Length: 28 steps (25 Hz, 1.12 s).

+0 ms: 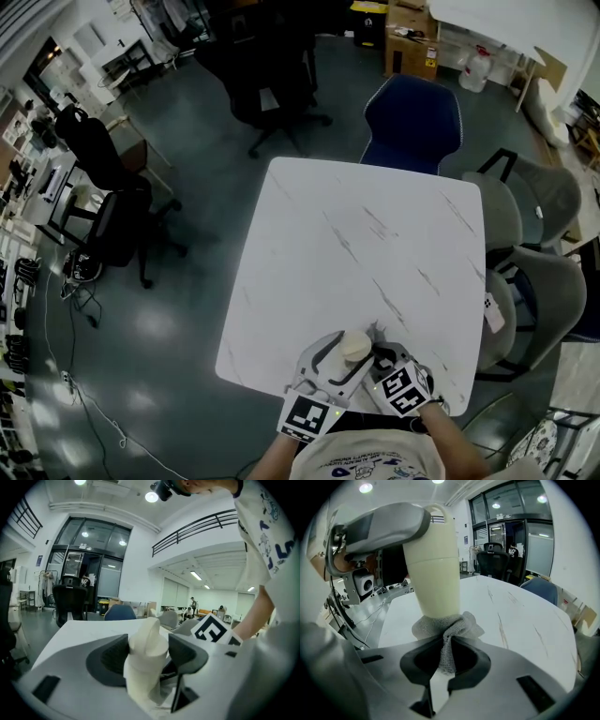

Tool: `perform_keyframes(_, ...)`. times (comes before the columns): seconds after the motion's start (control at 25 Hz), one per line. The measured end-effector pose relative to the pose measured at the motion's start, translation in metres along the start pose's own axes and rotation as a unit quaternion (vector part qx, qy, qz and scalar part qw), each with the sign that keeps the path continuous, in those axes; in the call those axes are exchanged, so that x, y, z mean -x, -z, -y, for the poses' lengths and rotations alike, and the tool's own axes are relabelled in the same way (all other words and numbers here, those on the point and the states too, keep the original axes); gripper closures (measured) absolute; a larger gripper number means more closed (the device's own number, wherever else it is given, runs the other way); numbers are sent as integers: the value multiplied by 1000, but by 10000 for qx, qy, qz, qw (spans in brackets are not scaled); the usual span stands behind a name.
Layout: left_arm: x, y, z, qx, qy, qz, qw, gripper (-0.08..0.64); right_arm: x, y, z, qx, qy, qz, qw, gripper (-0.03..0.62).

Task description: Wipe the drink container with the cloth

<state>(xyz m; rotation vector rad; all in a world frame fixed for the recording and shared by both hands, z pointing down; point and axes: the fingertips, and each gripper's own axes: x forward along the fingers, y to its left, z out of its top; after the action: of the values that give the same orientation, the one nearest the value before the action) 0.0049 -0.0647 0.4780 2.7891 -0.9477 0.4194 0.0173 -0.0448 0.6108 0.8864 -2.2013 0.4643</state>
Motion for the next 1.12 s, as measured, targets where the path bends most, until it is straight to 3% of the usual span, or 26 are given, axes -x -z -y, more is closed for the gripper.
perform_keyframes(0.28, 2, 1, 2, -179, 487, -43, 9986, 288, 19, -19, -2, 282, -14, 145, 9995, 549)
perform_keyframes(0.48, 2, -1, 2, -219, 692, -144, 9973, 288, 35, -34, -4, 219, -245, 396, 9987, 549)
perform_keyframes(0.72, 2, 1, 3, -429, 1044, -322, 9931, 288, 53, -51, -3, 586, -334, 371, 9970, 549)
perform_keyframes(0.92, 0, 4, 6, -613, 1404, -477, 9870, 290, 58, -55, -2, 843, -525, 308, 9946, 549)
perform_keyframes(1.12, 1, 5, 9, -851, 1911, -691, 9754, 288, 61, -57, -3, 1010, -616, 252, 9927, 549)
